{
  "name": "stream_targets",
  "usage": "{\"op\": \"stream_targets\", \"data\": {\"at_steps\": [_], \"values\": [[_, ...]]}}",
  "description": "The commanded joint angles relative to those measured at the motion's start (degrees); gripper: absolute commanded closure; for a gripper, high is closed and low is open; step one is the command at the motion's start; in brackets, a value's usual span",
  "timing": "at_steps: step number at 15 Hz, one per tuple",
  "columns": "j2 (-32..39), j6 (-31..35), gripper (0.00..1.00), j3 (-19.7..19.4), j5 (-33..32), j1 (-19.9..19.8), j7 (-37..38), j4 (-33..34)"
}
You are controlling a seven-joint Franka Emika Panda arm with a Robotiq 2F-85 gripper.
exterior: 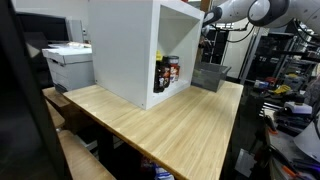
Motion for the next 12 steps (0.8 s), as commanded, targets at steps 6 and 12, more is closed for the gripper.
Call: {"op": "stream_targets", "data": {"at_steps": [6, 12], "values": [[1.9, 0.9, 0.00, 0.2, 0.0, -0.7, -1.1, 3.2], [2.4, 0.6, 0.00, 0.1, -0.3, -0.2, -1.0, 5.1]]}}
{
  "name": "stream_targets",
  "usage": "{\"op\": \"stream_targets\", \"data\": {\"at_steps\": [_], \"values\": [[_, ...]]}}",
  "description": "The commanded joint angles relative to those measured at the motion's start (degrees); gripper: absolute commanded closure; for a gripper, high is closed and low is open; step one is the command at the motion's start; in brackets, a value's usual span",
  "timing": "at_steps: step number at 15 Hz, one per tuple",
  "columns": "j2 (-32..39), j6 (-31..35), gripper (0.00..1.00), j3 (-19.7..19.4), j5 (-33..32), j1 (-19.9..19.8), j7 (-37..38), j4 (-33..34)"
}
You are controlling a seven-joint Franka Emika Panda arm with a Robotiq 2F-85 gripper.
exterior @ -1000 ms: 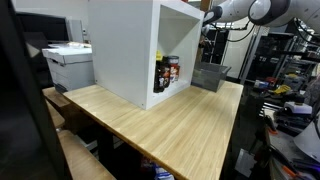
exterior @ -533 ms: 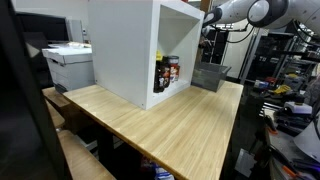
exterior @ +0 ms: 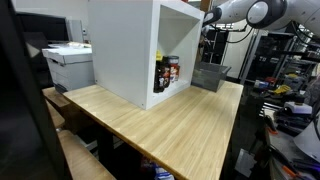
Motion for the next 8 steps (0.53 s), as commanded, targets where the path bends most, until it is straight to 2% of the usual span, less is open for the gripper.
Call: {"op": "stream_targets", "data": {"at_steps": [1, 8], "values": [[1.0, -0.1, 0.00, 0.3, 0.0, -0.1, -1.1, 1.9], [2.4, -0.9, 0.00, 0.8, 0.2, -0.2, -1.1, 2.7]]}}
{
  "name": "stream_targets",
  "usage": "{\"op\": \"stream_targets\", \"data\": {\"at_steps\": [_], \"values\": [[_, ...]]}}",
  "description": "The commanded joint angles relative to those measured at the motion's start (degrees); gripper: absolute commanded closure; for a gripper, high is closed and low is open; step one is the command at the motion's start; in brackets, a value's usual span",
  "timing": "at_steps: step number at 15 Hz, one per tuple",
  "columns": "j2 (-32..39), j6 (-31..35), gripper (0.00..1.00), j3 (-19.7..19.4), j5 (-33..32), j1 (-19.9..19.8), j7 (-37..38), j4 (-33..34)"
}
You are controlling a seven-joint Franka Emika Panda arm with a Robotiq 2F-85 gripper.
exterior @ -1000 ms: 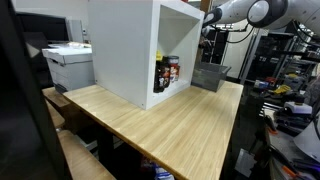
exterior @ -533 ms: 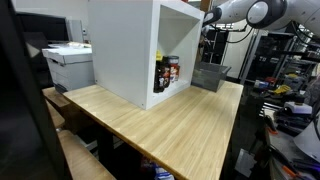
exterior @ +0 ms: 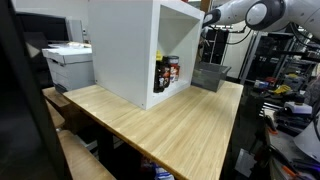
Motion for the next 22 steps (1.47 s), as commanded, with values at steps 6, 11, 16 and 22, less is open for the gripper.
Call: {"op": "stream_targets", "data": {"at_steps": [6, 11, 16, 22], "values": [[2.4, -1.1, 0.00, 0.4, 0.2, -0.4, -1.4, 2.9], [3.1, -1.5, 0.25, 0.4, 0.1, -0.2, -1.4, 4.0], [3.5, -1.5, 0.48, 0.5, 0.0, -0.2, -1.7, 4.6], [3.6, -1.6, 0.82, 0.7, 0.5, -0.6, -1.5, 4.8]]}}
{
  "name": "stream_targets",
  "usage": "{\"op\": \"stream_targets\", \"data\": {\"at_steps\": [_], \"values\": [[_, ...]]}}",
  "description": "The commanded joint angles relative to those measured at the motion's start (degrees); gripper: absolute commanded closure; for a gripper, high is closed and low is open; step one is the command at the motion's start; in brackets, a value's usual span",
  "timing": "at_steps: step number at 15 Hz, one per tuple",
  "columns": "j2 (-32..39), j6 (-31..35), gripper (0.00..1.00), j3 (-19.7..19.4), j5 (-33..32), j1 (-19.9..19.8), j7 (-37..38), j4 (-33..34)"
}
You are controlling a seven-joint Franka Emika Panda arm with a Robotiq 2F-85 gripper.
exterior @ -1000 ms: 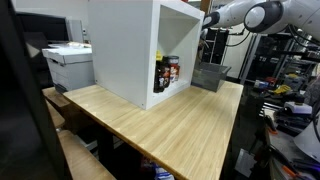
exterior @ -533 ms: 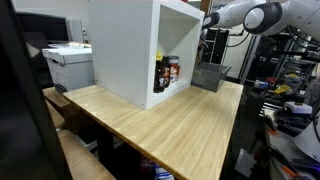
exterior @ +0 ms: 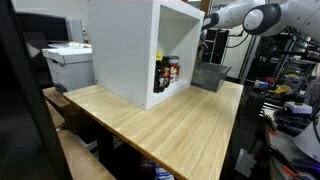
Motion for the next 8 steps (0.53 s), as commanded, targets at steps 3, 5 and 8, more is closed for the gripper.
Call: {"op": "stream_targets", "data": {"at_steps": [3, 5, 8], "values": [[0.3, -1.5, 0.97, 0.8, 0.8, -0.9, -1.5, 1.1], [0.3, -1.6, 1.00, 0.7, 0.7, -1.1, -1.4, 1.0], [0.0, -1.5, 0.74, 0.6, 0.8, -1.2, -0.7, 0.5]]}}
